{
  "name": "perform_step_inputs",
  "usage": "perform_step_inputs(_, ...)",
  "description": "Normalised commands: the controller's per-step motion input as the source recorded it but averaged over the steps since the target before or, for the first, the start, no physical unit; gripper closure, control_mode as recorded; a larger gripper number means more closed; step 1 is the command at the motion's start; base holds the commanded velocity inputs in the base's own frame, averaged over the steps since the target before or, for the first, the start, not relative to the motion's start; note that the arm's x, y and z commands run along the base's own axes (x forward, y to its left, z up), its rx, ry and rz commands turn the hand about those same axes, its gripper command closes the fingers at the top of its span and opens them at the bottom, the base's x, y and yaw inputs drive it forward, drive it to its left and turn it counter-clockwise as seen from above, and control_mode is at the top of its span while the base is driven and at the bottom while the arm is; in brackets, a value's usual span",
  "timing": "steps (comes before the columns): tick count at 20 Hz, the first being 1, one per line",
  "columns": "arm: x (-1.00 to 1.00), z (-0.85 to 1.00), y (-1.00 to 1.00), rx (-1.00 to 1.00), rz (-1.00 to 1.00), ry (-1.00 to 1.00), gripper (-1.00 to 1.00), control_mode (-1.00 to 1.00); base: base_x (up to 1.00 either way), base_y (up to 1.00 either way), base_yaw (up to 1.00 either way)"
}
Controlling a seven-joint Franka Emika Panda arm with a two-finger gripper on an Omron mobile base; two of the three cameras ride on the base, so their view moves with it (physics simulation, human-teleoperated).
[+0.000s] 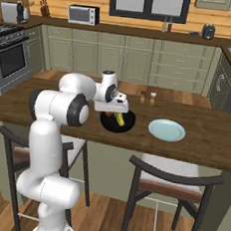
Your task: Pick the chicken drumstick and cucumber from their plates and place them in the bowl. Then put the bowl in the fridge.
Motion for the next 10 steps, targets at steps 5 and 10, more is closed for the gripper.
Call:
perform_step_inputs(5,0.17,-0.5,-0.03,0.0,0.05,0.0,1.0,-1.0,0.0,0.0,0.0)
perform_step_inputs(10,0.3,-0.35,0.0,0.0,0.0,0.0,1.0,-1.0,0.0,0.0,0.0)
